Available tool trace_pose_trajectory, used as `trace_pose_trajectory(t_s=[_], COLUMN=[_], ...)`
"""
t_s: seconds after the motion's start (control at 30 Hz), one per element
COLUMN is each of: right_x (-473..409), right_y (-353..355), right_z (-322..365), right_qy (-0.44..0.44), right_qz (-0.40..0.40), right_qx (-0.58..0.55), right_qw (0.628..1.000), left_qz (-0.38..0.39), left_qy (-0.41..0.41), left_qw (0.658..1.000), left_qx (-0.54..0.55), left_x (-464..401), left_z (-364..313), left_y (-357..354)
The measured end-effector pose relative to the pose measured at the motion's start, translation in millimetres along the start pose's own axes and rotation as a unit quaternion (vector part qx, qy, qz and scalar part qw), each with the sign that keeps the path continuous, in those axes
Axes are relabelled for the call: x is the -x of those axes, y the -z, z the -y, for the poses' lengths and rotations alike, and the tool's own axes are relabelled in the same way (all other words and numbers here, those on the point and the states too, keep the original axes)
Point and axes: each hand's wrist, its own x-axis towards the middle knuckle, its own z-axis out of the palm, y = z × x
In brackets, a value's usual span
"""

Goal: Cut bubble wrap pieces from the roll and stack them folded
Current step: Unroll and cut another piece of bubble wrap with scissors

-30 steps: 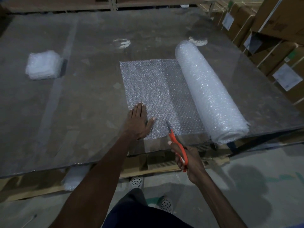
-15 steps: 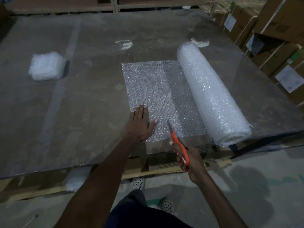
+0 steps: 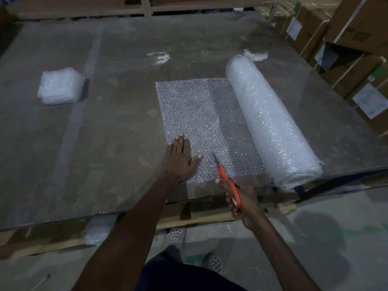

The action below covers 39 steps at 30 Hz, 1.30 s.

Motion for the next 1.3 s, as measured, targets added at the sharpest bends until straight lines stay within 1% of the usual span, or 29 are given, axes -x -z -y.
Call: trace_pose_trajectory(t_s=[0.33, 0.63, 0.97, 1.3], right_x=[-5.4, -4.0, -12.5, -16.9], right_y=[-8.5, -12.1, -17.0, -17.1], right_z=[17.0, 11.2, 26.1, 23.5], right_qy=[0.0, 0.02, 0.023, 0.028], right_qz=[-0.008, -0.014, -0.001, 0.0], right_qx=[0.002, 0.013, 0.027, 0.021], right_qw=[1.0, 1.0, 0.999, 0.999], left_qz=[-0.006, 0.001, 0.0, 0.0], left_qy=[-0.003, -0.002, 0.0, -0.003], left_qw=[1.0, 1.0, 1.0, 1.0], left_qx=[-0.008, -0.004, 0.003, -0.007], left_x=[0.8, 1.0, 4.5, 4.2], left_z=[1.8, 0.7, -0.6, 2.0], left_y=[0.1, 0.1, 1.6, -0.6])
